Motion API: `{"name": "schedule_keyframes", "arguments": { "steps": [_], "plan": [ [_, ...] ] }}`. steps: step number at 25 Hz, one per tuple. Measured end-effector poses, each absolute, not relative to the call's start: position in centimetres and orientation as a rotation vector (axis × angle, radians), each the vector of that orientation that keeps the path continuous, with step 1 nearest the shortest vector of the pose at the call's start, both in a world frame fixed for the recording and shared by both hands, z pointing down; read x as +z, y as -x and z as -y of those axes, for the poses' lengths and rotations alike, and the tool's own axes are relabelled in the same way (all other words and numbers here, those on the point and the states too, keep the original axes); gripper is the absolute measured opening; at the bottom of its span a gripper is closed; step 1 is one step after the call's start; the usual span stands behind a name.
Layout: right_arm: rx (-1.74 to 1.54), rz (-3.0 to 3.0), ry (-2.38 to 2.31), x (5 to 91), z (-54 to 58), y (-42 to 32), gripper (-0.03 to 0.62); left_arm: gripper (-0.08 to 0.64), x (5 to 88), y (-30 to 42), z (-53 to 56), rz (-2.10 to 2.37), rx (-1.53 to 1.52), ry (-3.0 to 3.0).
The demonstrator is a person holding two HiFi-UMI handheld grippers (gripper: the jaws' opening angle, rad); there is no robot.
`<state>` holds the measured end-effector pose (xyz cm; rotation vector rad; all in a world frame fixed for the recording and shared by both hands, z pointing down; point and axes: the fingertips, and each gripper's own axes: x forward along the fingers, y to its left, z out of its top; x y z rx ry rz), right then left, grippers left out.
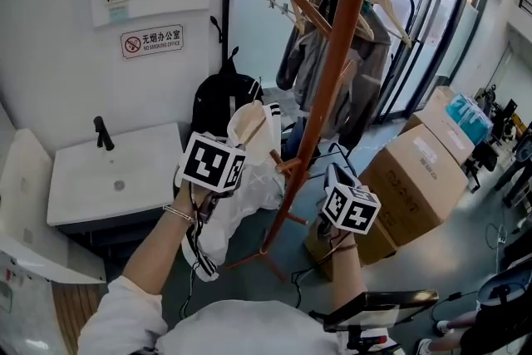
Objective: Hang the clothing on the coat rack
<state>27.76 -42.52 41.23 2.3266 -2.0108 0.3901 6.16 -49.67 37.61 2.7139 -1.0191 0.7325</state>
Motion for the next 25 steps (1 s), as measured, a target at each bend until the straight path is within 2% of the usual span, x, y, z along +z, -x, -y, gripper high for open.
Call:
{"name": "schedule_keyframes", "arguments": {
  "steps": [15, 22, 25],
  "plan": [
    [0.402, 2.080, -2.327, 39.1, 43.8, -29.4, 0.023, 0.048, 33.1, -8.6, 52.0, 1.027, 0.838, -2.821],
    [0.395, 2.087, -2.324, 38.5, 44.7, -29.4, 0.023, 0.048, 27.9, -9.9, 52.5, 1.087, 0.880, -2.994],
    [0.389, 2.102, -2.323, 38.1, 44.8, -29.3, 0.023, 0.048, 27.6, -10.0, 52.2, 1.097, 0.980, -2.975]
  ]
}}
